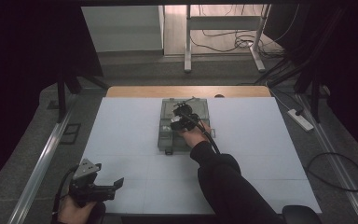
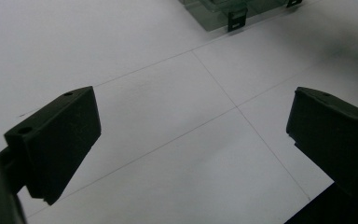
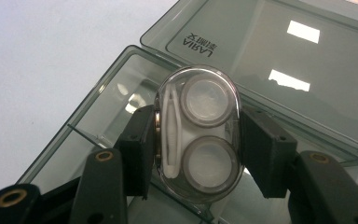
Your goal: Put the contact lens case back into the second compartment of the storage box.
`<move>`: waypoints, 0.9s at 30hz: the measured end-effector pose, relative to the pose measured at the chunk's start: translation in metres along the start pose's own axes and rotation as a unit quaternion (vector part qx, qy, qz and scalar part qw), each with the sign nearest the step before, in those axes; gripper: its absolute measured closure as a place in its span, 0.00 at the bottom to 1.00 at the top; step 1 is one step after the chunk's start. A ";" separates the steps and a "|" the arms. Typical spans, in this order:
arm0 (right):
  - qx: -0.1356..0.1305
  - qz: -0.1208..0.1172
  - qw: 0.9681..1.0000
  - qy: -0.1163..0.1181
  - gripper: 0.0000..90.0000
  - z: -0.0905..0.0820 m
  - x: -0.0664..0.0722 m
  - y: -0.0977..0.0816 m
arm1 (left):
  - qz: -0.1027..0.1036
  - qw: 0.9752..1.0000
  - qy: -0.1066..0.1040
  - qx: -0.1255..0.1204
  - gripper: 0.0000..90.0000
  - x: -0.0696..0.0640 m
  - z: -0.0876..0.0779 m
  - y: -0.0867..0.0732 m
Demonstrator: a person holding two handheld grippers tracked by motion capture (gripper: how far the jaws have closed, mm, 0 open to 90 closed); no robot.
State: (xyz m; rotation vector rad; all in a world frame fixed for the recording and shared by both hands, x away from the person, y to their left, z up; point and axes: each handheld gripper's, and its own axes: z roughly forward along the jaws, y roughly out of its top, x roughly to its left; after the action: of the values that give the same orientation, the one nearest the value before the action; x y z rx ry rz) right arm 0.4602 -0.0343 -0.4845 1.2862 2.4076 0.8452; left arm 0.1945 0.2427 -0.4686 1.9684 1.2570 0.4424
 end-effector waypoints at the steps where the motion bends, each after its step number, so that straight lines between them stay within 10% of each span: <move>1: 0.000 0.000 1.000 0.001 0.53 0.000 0.000 0.000 | 0.000 1.000 0.000 0.000 0.03 0.000 0.000 0.000; 27: 0.004 -0.021 1.000 0.021 0.40 -0.002 0.001 0.000 | 0.001 1.000 0.001 0.000 0.03 0.000 0.000 0.000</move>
State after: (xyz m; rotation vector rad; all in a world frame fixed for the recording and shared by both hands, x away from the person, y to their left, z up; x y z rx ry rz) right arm 0.4587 -0.0340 -0.4830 1.2289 2.4642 0.8603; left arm 0.1944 0.2425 -0.4687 1.9699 1.2561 0.4449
